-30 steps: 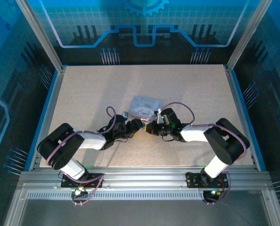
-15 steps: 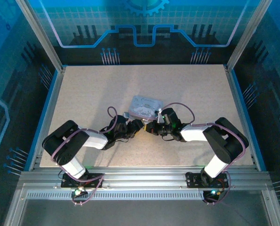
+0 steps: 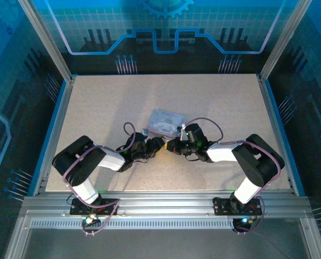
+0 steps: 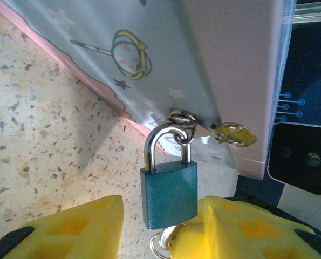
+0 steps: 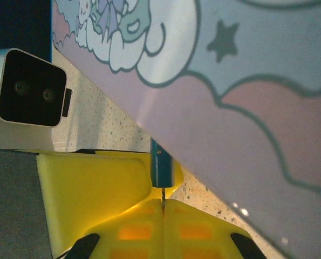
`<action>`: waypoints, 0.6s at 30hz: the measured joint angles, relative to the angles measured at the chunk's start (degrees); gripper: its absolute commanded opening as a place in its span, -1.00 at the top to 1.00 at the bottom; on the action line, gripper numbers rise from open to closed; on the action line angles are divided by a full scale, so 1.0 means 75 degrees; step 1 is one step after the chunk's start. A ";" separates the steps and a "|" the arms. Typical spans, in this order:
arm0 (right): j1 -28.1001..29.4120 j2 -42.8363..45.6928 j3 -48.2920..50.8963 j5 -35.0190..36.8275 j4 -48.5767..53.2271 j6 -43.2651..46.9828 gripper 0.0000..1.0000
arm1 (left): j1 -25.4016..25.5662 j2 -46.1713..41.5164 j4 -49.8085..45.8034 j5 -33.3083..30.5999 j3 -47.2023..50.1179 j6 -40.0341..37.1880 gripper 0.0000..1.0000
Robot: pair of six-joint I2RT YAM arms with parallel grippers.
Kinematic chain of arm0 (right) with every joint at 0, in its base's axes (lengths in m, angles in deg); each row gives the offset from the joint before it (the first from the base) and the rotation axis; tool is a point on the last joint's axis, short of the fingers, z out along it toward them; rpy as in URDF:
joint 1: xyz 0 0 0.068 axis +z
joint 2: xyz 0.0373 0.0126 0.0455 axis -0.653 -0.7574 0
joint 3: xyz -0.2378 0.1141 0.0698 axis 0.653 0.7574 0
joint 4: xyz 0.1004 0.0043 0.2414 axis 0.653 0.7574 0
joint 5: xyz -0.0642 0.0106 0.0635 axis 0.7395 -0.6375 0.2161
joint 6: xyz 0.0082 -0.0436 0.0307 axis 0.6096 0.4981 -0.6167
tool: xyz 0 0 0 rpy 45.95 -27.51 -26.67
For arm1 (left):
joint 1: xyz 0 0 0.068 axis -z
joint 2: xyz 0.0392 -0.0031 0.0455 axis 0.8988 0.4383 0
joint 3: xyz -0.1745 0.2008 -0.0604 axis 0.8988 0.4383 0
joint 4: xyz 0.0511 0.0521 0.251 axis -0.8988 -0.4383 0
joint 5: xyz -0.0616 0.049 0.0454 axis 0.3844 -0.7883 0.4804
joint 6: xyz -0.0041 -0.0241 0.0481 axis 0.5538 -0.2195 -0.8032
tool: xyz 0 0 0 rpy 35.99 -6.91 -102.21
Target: Unlock the padlock with the key
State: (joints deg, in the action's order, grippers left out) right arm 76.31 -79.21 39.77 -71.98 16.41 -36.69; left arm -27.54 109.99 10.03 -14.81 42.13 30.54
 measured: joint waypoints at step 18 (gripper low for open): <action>-0.0050 -0.0163 0.0003 -0.0076 -0.0414 -0.0216 1.00 | 0.0000 0.0152 0.0370 -0.0204 0.0000 0.0143 0.40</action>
State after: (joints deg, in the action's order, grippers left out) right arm 75.94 -80.43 39.79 -72.55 13.31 -38.31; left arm -27.54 111.13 12.81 -16.34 42.13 31.61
